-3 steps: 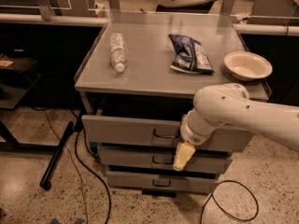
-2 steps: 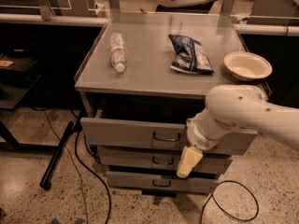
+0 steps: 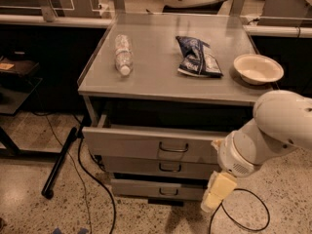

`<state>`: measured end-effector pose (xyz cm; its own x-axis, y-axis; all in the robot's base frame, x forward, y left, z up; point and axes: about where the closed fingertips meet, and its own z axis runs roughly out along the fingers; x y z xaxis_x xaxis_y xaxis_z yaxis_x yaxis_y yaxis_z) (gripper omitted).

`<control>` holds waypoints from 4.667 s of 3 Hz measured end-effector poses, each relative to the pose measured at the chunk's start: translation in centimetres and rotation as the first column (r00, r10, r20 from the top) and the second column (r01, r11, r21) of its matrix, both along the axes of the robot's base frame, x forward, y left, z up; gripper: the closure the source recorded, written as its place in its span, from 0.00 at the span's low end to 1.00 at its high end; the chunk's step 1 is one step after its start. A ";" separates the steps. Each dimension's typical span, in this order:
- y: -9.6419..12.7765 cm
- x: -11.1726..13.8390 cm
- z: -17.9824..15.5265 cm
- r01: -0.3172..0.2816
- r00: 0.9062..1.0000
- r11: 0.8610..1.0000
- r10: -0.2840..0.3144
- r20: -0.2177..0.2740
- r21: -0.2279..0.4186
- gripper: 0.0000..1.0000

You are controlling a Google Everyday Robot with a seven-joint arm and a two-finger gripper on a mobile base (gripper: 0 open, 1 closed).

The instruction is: Open top drawer

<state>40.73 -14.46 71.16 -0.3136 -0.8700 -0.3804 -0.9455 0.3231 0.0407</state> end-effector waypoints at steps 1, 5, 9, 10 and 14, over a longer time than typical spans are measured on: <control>0.4 1.0 0.5 0.007 1.000 1.000 -0.007 0.021 0.006 0.00; 2.7 8.7 -7.0 -0.018 1.000 0.991 0.021 0.020 -0.135 0.00; -0.6 0.8 -6.7 -0.076 0.996 0.989 0.070 -0.049 -0.125 0.00; -1.5 -0.4 -7.0 -0.077 0.994 0.988 0.067 -0.082 -0.134 0.00; -6.7 -8.7 -3.7 0.007 0.990 0.998 -0.016 -0.138 -0.069 0.00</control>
Offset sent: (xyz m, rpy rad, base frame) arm 0.0972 0.0202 0.0043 -0.0334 -0.1361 -0.0282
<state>31.99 -21.14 67.51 -0.3694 -0.8884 -0.2727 -0.9285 0.3406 0.1481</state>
